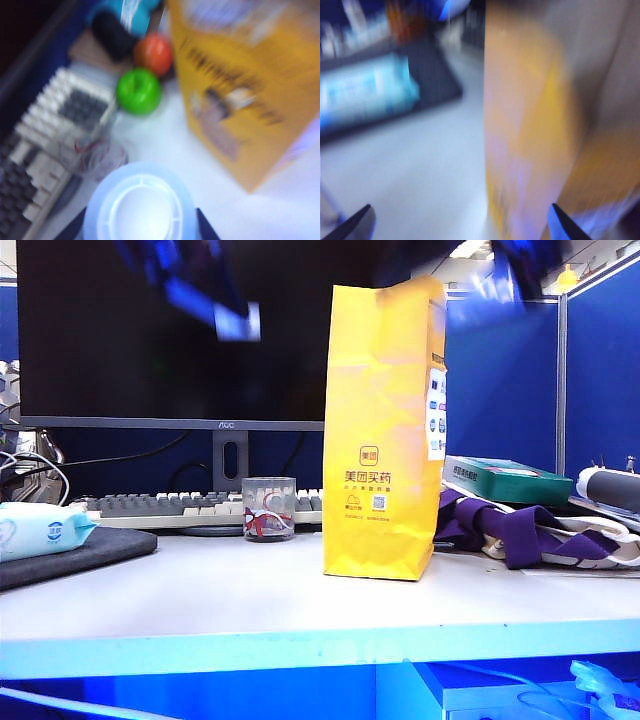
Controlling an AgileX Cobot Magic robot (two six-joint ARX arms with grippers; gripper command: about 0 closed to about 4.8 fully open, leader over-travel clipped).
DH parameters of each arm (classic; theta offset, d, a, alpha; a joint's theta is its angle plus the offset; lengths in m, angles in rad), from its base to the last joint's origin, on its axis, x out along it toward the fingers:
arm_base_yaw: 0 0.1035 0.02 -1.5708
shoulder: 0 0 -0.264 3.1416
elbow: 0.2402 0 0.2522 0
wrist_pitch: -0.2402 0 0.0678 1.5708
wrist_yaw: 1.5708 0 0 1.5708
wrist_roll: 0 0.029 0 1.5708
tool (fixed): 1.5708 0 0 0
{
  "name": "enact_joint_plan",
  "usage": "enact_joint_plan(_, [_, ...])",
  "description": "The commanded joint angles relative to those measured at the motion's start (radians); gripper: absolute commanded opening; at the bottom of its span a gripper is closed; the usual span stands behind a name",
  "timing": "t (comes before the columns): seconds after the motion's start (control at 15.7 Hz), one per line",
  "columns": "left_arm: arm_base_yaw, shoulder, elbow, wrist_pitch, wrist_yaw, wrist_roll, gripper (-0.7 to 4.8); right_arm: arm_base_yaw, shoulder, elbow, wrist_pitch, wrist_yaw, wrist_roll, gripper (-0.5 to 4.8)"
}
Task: Pick up the transparent tape and throw it into the yellow paper bag.
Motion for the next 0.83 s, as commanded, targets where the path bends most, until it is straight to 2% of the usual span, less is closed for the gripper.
enact_joint_plan(0.06, [-0.011,-0.106,0.006,0.002,0.250,-0.006,2.10,0.000,-0.004,0.166,-0.103,-0.005,-0.031,4.58])
enact_joint_plan(0.32, [-0.100,-0.124,0.007,0.056,0.343,-0.011,2.14,0.000,-0.006,0.309,-0.249,-0.005,-0.039,4.59])
enact_joint_plan(0.51, [-0.167,-0.100,0.007,0.185,0.347,-0.025,2.14,0.000,-0.029,0.332,-0.313,-0.001,-0.061,4.59])
enact_joint_plan(0.64, [-0.186,-0.045,0.007,0.364,0.355,-0.105,2.14,0.000,-0.035,0.332,-0.351,-0.001,-0.074,4.59])
enact_joint_plan(0.83, [-0.186,0.037,0.008,0.483,0.354,-0.175,2.14,0.000,-0.034,0.332,-0.364,-0.001,-0.076,4.59])
